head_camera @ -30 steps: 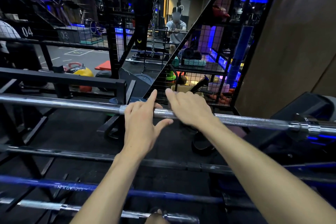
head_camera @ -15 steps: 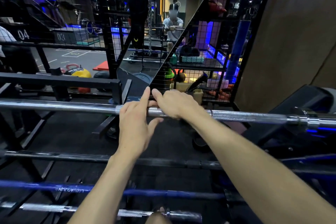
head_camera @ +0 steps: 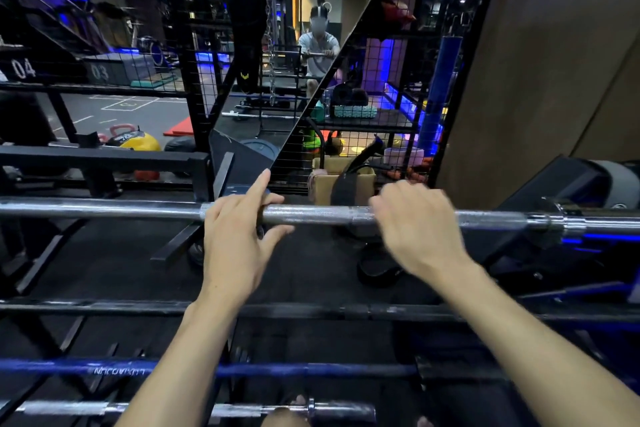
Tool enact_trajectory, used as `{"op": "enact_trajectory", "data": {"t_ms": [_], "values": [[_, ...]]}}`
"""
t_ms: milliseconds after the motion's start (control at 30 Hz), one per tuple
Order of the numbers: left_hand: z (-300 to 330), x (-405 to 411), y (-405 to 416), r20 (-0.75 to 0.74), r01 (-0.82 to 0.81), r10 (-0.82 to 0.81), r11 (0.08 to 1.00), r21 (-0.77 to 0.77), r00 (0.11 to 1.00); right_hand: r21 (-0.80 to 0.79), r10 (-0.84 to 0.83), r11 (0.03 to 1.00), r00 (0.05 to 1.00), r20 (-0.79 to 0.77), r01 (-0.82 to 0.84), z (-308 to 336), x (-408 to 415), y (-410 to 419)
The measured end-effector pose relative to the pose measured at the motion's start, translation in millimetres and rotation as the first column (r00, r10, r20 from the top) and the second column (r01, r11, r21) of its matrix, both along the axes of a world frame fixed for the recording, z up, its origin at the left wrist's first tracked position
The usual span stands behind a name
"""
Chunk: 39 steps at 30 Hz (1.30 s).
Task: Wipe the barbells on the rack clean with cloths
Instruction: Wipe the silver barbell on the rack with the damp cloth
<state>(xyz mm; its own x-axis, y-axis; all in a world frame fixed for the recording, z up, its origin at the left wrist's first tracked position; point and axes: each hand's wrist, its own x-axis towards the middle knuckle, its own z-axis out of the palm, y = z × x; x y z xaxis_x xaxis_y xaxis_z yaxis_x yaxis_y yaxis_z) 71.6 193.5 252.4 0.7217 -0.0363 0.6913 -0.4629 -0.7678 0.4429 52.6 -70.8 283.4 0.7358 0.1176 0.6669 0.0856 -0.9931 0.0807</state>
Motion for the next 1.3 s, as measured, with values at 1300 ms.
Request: {"op": "enact_trajectory", "data": {"t_ms": [1300], "values": [[-1, 7, 9, 0.017, -0.033, 0.033, 0.999, 0.03, 0.999, 0.144, 0.133, 0.981, 0.991, 0.004, -0.132, -7, 2, 104]]}}
